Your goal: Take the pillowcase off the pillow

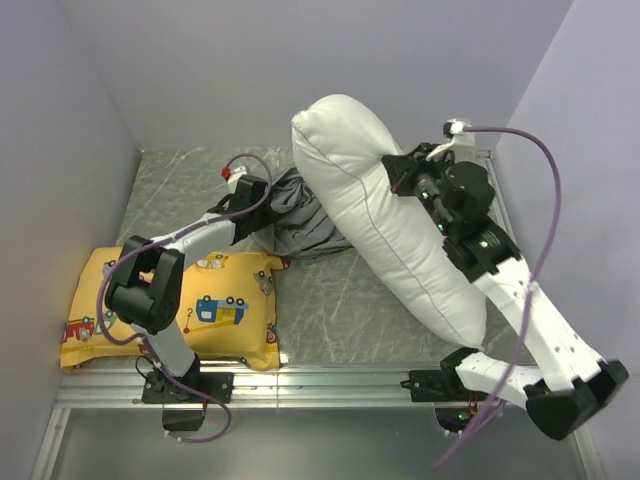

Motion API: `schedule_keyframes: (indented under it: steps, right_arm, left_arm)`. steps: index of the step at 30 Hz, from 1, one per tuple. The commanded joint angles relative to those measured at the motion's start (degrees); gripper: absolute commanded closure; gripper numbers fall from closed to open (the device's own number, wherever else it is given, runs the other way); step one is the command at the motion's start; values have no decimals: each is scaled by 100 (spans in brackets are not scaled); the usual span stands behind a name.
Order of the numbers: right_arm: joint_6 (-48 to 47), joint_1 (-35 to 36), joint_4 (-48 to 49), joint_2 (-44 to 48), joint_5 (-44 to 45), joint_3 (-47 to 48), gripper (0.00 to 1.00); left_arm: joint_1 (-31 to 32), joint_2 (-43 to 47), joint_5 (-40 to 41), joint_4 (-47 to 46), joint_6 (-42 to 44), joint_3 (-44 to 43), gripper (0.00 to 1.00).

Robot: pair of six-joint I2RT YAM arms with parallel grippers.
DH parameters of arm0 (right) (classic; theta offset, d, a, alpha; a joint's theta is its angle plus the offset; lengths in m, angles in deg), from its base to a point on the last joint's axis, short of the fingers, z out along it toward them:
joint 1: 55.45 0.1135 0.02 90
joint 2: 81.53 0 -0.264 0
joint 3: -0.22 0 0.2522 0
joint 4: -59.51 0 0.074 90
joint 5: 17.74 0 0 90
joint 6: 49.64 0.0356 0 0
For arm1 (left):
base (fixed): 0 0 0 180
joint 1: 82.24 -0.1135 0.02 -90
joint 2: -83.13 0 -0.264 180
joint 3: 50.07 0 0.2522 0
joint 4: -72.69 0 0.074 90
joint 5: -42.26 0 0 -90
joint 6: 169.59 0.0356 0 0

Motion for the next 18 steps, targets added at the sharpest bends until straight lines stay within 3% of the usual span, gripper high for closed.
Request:
schedule_keyframes:
  steps: [1,2,5,14,16,17,18]
  right_arm:
    - [208,-11,1659,-371,761,-352,100]
    - [278,-19,1835,-441,762,-521,100]
    - [551,24,2590,-731,622,-1213,100]
    - [947,394,3014,-1479,472,-1972,98]
    - [929,394,2717,-1400,437,-1894,79]
    - [860,402,2480,-1287,393,-1850,62]
    - [807,403,2356,-1207,323,-1815,54]
  left_arm:
    - [18,675,-349,-351,-130,153,57]
    - [18,763,-402,-386,-139,198,45]
    - [18,1150,-446,-352,-130,330,29]
    - [35,2231,-464,26,80,462,24]
    - [35,2503,-481,96,124,558,23]
    - [27,2704,-516,132,133,611,23]
    - [35,2802,-543,176,151,611,23]
